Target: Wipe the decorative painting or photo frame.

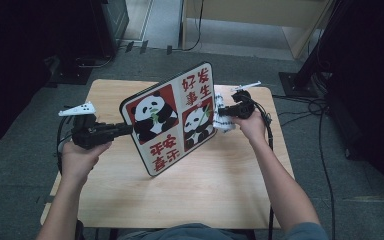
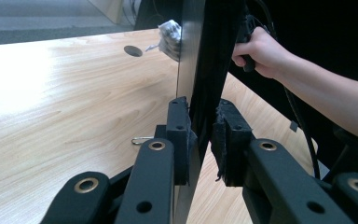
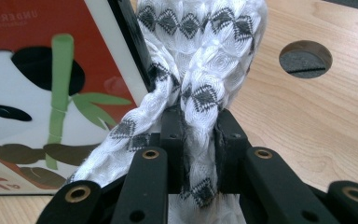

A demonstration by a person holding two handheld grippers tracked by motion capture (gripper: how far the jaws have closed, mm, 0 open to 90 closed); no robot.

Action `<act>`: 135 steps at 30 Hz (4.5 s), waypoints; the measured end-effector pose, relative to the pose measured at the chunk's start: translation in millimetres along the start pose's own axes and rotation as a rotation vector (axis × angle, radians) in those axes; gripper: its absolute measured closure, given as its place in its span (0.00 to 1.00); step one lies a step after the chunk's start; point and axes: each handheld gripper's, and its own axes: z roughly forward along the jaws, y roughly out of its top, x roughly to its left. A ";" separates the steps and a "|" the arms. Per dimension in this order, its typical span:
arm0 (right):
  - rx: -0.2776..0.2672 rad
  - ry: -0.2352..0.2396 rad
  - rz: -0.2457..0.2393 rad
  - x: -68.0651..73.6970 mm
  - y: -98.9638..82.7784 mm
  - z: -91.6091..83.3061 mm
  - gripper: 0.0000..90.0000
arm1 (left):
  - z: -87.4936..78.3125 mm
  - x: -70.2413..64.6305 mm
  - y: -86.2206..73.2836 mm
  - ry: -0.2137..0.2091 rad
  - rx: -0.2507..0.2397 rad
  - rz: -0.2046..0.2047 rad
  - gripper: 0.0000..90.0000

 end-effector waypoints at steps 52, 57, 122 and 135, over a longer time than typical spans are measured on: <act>0.044 -0.012 0.067 -17.4 -53.2 28.9 0.86 | 1.5 -0.1 0.6 0.001 0.003 -0.001 0.86; 0.010 -0.023 0.074 -18.9 -49.9 20.5 0.86 | 1.3 -0.4 0.7 0.002 0.005 -0.001 0.86; -0.045 -0.277 0.191 -85.2 -71.4 -11.9 0.63 | 1.0 -0.9 0.9 0.011 0.013 -0.002 0.85; -0.100 -0.258 0.129 -68.9 -62.1 -25.3 0.58 | 1.8 0.1 0.2 0.065 0.008 0.003 0.73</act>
